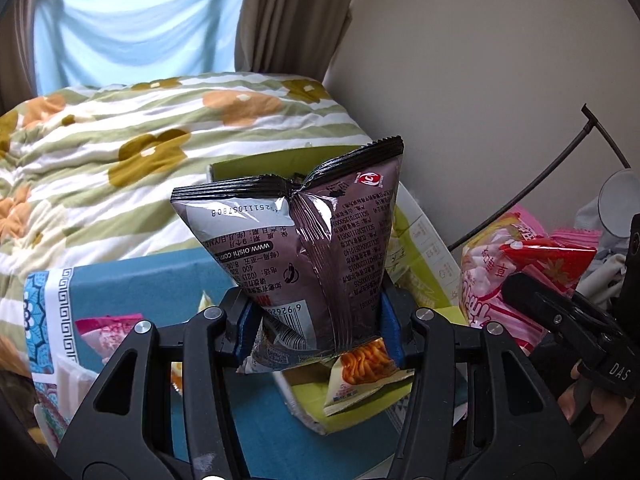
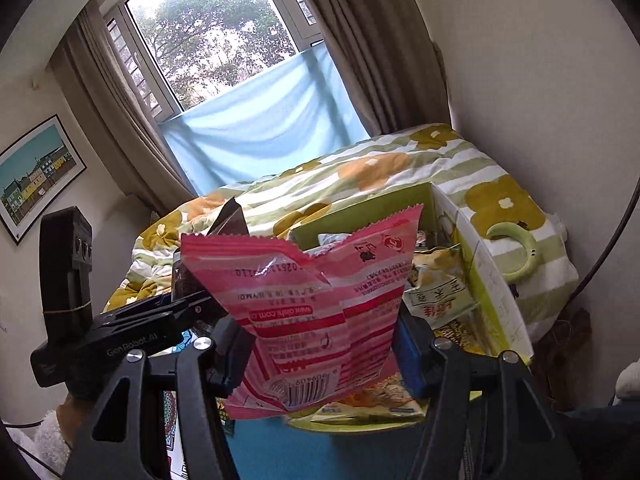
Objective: Organize snacks
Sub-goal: 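Open the left tool to drop the purple bag while the right tool then drops the pink bag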
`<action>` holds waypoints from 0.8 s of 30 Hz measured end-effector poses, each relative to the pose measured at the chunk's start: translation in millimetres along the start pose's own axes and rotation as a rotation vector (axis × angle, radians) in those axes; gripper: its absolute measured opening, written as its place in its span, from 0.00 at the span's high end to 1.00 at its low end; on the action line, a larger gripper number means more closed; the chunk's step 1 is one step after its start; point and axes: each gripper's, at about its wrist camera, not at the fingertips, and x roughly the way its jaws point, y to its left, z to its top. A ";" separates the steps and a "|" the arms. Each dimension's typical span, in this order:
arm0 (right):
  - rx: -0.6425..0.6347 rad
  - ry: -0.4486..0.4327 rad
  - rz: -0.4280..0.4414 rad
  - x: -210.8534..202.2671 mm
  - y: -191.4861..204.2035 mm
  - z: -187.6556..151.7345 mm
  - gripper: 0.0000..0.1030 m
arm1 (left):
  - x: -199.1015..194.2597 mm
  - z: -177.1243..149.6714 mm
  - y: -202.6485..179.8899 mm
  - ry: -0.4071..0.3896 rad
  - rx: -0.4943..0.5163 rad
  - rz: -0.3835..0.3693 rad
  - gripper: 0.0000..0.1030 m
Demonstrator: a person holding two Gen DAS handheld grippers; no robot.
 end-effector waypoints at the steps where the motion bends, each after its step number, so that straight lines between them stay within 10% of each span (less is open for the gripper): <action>1: 0.002 0.009 0.001 -0.3 -9.5 1.5 0.45 | 8.3 0.5 -5.7 0.007 -0.006 0.004 0.55; 5: -0.001 0.042 0.006 0.1 -43.5 7.8 0.45 | 40.8 -1.0 -18.9 0.058 -0.055 0.029 0.49; 9: 0.001 0.076 0.025 6.5 -69.0 12.5 0.45 | 47.3 -8.3 -19.2 0.052 -0.119 0.089 0.05; 24: -0.178 0.230 0.042 51.1 -83.9 12.4 0.43 | -8.4 -59.5 14.5 -0.011 -0.255 0.242 0.05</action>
